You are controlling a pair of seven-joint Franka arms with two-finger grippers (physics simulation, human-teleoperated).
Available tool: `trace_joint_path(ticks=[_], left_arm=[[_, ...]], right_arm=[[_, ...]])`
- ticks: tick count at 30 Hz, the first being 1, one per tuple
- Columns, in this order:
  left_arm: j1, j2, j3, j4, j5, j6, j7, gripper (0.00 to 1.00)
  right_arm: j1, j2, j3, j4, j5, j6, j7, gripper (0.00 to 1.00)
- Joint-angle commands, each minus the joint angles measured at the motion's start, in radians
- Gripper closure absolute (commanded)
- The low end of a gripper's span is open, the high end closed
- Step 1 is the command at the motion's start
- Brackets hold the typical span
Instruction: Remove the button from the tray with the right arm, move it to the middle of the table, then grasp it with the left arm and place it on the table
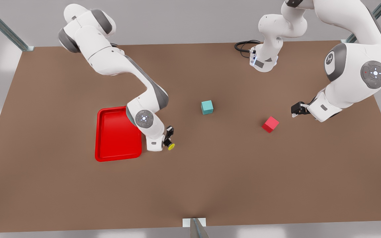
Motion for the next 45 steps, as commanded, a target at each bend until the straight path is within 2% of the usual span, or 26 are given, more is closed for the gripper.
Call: trace_joint_path(ticks=[1,3,11,16,17,21,26,29,33,34,35,36,38,40,42,43,45], left_arm=[[0.000,-0.001,0.000,0.000,0.001,-0.004,0.000,0.00],[0.000,-0.001,0.000,0.000,0.001,-0.005,0.000,0.00],[0.000,-0.001,0.000,0.000,0.002,-0.005,0.002,0.00],[0.000,0.002,0.000,0.000,0.001,-0.005,0.002,0.00],[0.000,0.002,0.000,0.000,0.002,-0.005,0.002,0.00],[0.000,0.003,0.000,0.000,0.002,-0.005,0.002,0.00],[0.000,0.003,0.000,-0.001,0.001,-0.005,0.002,0.00],[0.000,0.010,0.000,0.000,0.001,-0.004,0.002,0.00],[0.000,0.014,0.000,-0.001,0.001,-0.002,0.002,0.00],[0.000,0.016,0.000,0.000,0.001,-0.002,0.002,0.00],[0.000,0.016,0.000,-0.001,0.002,-0.002,0.002,0.00],[0.000,0.016,0.000,0.000,0.001,-0.002,0.002,0.00],[0.000,0.016,0.000,0.000,0.002,-0.002,0.002,0.00],[0.000,0.016,0.000,0.000,0.001,-0.004,0.002,0.00],[-0.001,0.019,0.000,0.000,0.002,-0.001,-0.001,0.00],[-0.058,0.034,0.000,0.005,-0.001,-0.002,-0.027,0.00],[-0.271,0.109,-0.001,0.029,-0.042,0.009,-0.655,0.00]], right_arm=[[0.045,0.027,-0.001,0.046,0.013,-0.064,0.483,0.60],[0.102,0.116,-0.005,0.204,0.033,-0.134,0.572,0.60],[0.212,0.325,-0.014,0.451,0.063,-0.129,0.942,0.60],[0.266,0.422,-0.041,0.559,0.096,-0.134,1.060,0.60],[0.272,0.428,-0.042,0.563,0.094,-0.130,1.164,0.59],[0.281,0.443,-0.056,0.576,0.094,-0.121,1.263,0.59],[0.289,0.440,-0.070,0.574,0.092,-0.130,0.950,0.59],[0.310,0.439,-0.126,0.574,0.088,-0.126,0.706,0.59],[0.318,0.440,-0.140,0.574,0.089,-0.121,0.638,0.59],[0.318,0.440,-0.140,0.572,0.091,-0.117,0.640,0.49],[0.318,0.443,-0.140,0.568,0.092,-0.111,0.640,0.27],[0.318,0.448,-0.140,0.563,0.092,-0.101,0.640,0.26],[0.318,0.451,-0.140,0.562,0.092,-0.094,0.638,0.00],[0.298,0.437,-0.140,0.562,0.088,-0.094,0.622,0.00],[0.274,0.268,-0.137,0.562,0.091,-0.141,0.631,0.00],[0.226,0.196,-0.139,0.568,0.085,-0.360,0.626,0.00],[0.100,-0.043,-0.140,0.514,0.005,-0.710,0.436,0.00]])
